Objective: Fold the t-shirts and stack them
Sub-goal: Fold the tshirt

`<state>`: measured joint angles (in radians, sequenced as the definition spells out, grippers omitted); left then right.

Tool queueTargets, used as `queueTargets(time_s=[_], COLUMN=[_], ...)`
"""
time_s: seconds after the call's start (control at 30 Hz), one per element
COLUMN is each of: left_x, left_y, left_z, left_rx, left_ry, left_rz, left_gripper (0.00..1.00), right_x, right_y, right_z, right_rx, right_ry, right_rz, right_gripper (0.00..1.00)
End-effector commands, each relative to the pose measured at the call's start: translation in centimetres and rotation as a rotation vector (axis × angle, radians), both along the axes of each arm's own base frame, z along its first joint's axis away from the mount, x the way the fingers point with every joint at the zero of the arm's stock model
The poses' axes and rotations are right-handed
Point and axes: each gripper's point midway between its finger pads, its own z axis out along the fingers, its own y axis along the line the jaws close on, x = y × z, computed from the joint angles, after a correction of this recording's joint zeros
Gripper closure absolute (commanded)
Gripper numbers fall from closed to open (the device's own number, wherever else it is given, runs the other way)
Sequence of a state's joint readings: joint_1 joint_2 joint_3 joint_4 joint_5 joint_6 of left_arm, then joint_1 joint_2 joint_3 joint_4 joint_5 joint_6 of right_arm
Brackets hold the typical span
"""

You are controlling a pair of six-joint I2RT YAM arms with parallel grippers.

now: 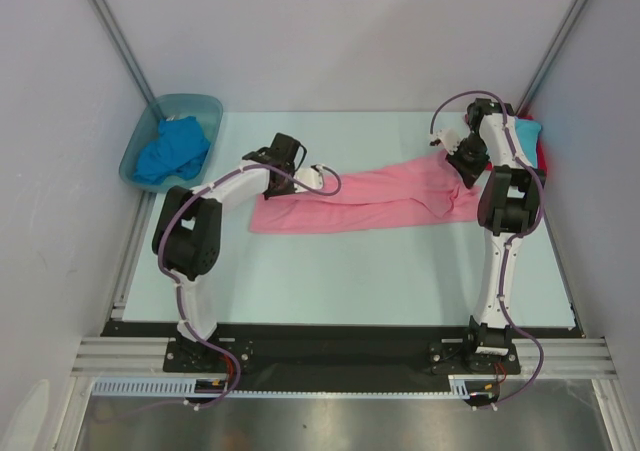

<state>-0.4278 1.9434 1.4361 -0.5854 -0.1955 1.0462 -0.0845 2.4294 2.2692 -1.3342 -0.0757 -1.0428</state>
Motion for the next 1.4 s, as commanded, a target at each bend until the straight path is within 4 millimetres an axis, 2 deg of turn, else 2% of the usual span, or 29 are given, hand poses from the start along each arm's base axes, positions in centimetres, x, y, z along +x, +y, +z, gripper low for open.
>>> queueTargets(time_s=[0.0,0.17,0.27,0.37,0.47,0.63,0.67,0.7,0.77,0.8,0.97,1.1,1.13,1.37], left_x=[0.6,0.7,0.1,-0.2,1.0,4.8,5.3,5.3,6.5,6.5,8.2,9.5,10.2,11.3], left_y=[0.8,2.1,2.6,2.7,3.0,3.0,3.1,3.1,3.0,3.1,2.7,3.2,3.0,3.4], left_z=[2.4,2.2,2.0,2.6,3.7,6.0,6.6,6.4,7.5,7.4,8.6,9.4,10.3,10.7], left_rx=[0.051,0.141,0.171,0.190,0.204,0.194,0.199,0.205,0.196,0.199,0.188,0.210,0.202,0.226], left_ry=[-0.071,-0.043,0.014,0.048,0.017,-0.145,-0.184,-0.199,-0.279,-0.290,-0.403,-0.501,-0.563,-0.658], left_rz=[-0.031,-0.065,-0.094,-0.118,-0.106,-0.044,-0.034,-0.034,-0.024,-0.022,-0.004,0.038,0.050,0.091], left_gripper=[1.00,1.00,1.00,1.00,1.00,1.00,1.00,1.00,1.00,1.00,1.00,1.00,1.00,0.99], right_x=[-2.2,-2.4,-2.6,-2.6,-2.6,-2.1,-2.1,-2.0,-1.6,-1.6,0.4,1.8,2.3,5.4], right_y=[0.0,-0.4,-0.8,-1.2,-1.8,-1.7,-1.6,-1.5,-1.5,-1.7,-2.1,-2.4,-2.5,-2.7], right_z=[0.8,0.5,0.4,0.1,-0.3,-0.6,-0.7,-0.6,-0.8,-0.9,0.0,0.4,0.5,1.8], right_rx=[0.009,0.004,-0.003,-0.009,-0.022,-0.008,-0.003,-0.002,-0.008,-0.015,-0.023,-0.038,-0.039,-0.054], right_ry=[0.087,0.096,0.101,0.106,0.111,0.094,0.092,0.088,0.072,0.068,-0.031,-0.095,-0.118,-0.269], right_rz=[-0.013,-0.024,-0.029,-0.029,-0.034,-0.046,-0.050,-0.052,-0.057,-0.063,-0.091,-0.112,-0.119,-0.174], right_gripper=[1.00,1.00,1.00,1.00,1.00,1.00,1.00,1.00,1.00,1.00,1.00,1.00,1.00,1.00])
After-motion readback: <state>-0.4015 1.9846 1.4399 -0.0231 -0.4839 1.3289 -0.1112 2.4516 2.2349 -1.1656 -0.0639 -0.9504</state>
